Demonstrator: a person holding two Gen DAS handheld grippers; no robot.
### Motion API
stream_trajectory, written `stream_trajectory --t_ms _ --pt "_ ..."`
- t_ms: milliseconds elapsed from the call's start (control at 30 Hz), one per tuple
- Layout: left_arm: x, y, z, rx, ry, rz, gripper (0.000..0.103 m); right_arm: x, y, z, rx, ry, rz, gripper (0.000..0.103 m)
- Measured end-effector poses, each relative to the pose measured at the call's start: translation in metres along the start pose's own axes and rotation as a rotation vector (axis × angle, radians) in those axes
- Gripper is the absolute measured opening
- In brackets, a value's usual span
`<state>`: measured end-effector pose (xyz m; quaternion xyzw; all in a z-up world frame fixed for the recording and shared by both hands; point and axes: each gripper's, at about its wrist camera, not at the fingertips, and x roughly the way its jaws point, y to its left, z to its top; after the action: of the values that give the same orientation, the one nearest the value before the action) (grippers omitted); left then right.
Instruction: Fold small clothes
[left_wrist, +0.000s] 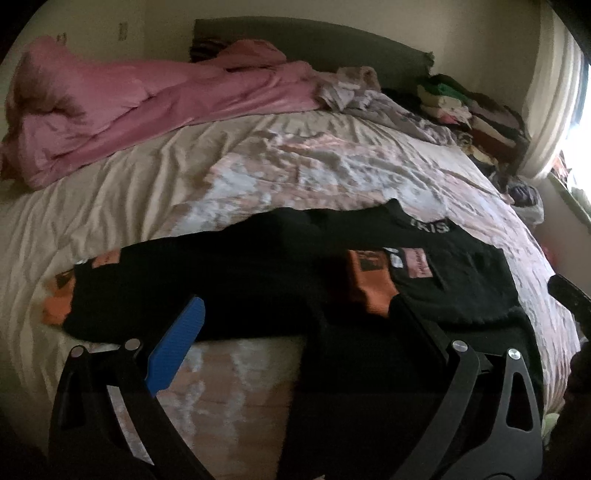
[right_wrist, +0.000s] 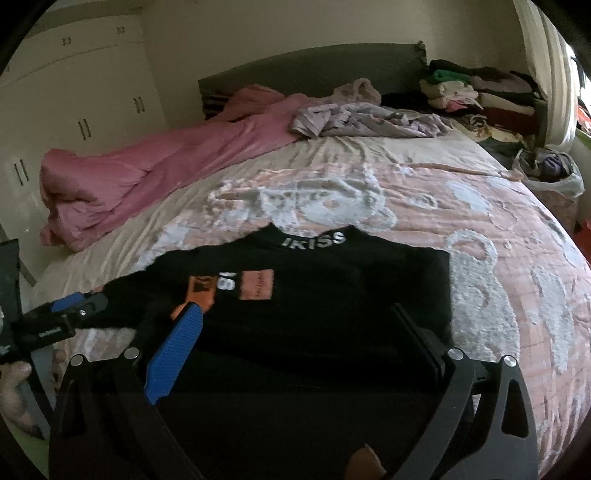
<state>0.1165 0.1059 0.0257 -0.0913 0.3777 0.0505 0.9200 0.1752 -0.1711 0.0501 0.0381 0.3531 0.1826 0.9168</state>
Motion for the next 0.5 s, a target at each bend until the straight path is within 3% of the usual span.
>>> stream_trajectory --t_ms 500 --pt "-0.023 0.075 -0.003 -0.146 -0.047 0.089 0.093 0.002 0.071 0.030 -0.086 -0.015 0.089 0.098"
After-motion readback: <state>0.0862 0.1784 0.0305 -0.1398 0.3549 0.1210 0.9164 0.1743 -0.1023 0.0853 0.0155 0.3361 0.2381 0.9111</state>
